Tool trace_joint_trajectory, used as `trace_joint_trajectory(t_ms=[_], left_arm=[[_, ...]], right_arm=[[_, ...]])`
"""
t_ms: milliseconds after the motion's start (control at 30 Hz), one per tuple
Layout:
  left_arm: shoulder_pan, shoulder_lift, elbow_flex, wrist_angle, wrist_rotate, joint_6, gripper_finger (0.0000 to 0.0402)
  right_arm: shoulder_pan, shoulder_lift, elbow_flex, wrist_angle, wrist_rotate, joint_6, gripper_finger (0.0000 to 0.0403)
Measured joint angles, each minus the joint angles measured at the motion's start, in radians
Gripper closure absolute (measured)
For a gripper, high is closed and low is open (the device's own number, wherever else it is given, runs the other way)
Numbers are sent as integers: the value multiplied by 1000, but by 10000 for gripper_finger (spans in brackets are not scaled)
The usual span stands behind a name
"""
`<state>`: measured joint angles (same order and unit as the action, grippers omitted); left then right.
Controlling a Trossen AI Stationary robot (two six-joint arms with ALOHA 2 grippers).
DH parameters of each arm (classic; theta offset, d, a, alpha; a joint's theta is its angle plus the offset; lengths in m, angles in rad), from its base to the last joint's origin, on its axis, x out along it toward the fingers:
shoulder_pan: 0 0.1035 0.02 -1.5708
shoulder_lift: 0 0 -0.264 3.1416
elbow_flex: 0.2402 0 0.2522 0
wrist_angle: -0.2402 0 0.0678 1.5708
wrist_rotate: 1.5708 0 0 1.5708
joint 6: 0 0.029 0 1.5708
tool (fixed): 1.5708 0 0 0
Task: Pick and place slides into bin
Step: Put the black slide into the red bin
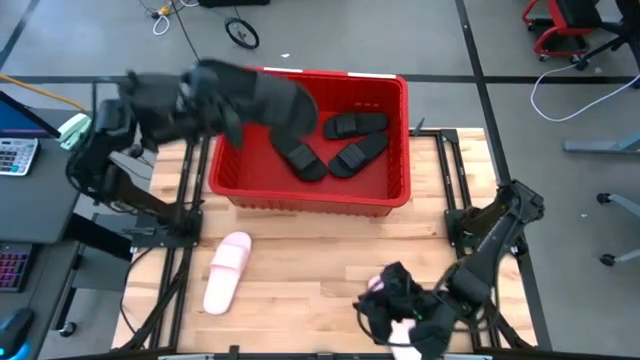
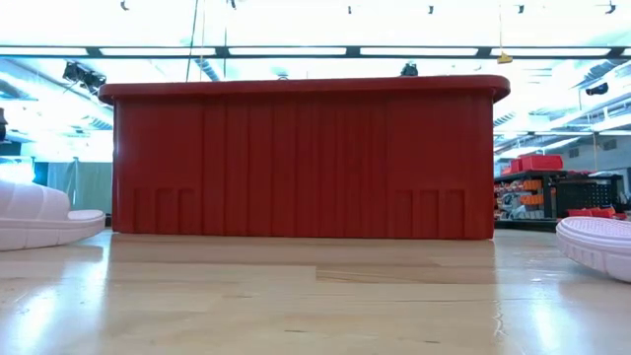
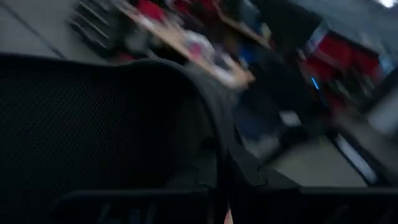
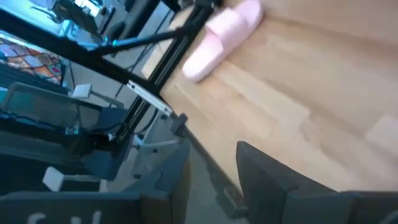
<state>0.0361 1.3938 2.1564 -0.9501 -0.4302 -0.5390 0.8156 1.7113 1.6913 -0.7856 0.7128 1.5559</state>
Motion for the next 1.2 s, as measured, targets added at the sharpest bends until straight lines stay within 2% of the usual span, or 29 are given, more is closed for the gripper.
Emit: trace_joint_trajectory(t_ms=[200, 333, 433, 567, 667, 800, 900, 1033, 1200], left_arm=[[291, 14, -98, 97, 208, -57, 387], [427, 56, -264, 241, 332, -101, 387], [500, 92, -412, 434, 425, -140, 387], [555, 126, -599, 666, 444, -216, 387], [593, 147, -708, 779, 471, -246, 387], [661, 151, -810, 837, 514, -256, 387], [712, 151, -862, 836, 562, -207, 387], [760, 151, -933, 838, 574, -181, 387], [795, 155, -1026, 936, 596, -230, 387]], right_arm=[[-73, -13, 0, -10, -4, -80, 269], [-143, -32, 0, -11, 0, -141, 269], [-187, -51, 0, -22, 0, -188, 269], [-235, -92, 0, -34, 8, -236, 269], [-266, -143, 0, -46, 22, -300, 269], [-312, -221, 0, -46, 50, -386, 269], [-350, -275, 0, -46, 56, -487, 269], [-405, -324, 0, -46, 56, -574, 269], [-461, -352, 0, -47, 42, -646, 269]])
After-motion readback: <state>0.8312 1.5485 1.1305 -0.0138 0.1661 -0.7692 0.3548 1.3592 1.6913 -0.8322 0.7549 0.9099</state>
